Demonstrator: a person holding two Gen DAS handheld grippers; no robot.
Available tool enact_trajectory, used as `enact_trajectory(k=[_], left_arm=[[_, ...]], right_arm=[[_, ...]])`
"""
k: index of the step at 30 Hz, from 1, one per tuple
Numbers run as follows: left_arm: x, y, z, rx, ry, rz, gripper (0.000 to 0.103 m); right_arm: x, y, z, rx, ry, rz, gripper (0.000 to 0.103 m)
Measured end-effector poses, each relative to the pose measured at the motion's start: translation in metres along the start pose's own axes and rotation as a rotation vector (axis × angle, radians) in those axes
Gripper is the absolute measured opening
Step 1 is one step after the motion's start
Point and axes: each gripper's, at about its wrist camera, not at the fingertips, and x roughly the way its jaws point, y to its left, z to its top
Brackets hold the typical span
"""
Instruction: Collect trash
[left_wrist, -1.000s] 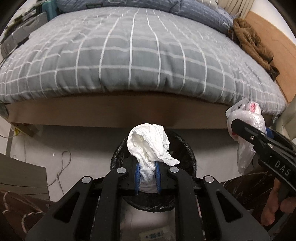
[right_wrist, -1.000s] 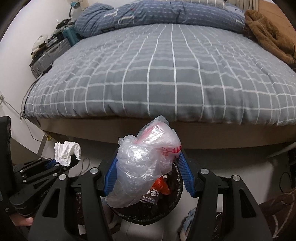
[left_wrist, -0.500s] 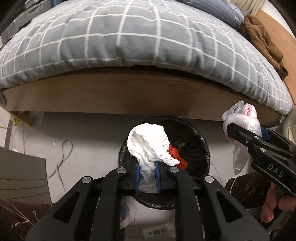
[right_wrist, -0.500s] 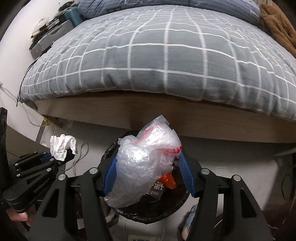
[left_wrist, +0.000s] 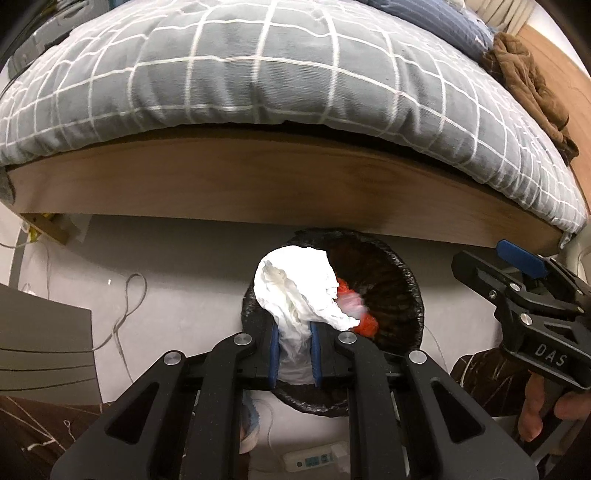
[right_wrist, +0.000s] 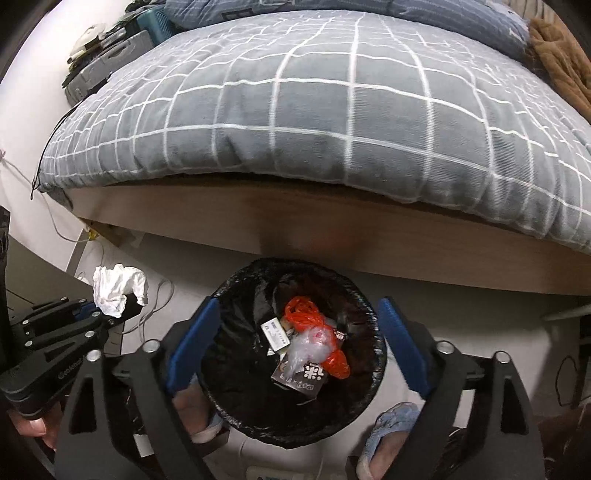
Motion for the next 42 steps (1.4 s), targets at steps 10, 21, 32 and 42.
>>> enact_trajectory(k=[10, 21, 32, 42], left_arm=[[0.009, -0.039, 0.003, 0.069, 0.009, -0.033, 0.012], [0.015, -0.079, 0.005, 0.129, 0.006, -0.044, 0.014], [0.0, -0.072, 0.007, 0.121, -0.064, 0.034, 0.069], [-0.067, -0.067, 0.018, 0.099, -0.205, 0.055, 0.097]], right_arm=[[-0.015, -0.038, -0.006, 0.036, -0.038, -0.065, 0.095], [-0.033, -0.076, -0.009, 0.087, -0.076, -0.116, 0.095], [-0.04, -0.075, -0.007, 0.096, -0.092, -0.124, 0.095], [-0.09, -0.061, 0.009, 0.077, -0.169, -0.124, 0.095]])
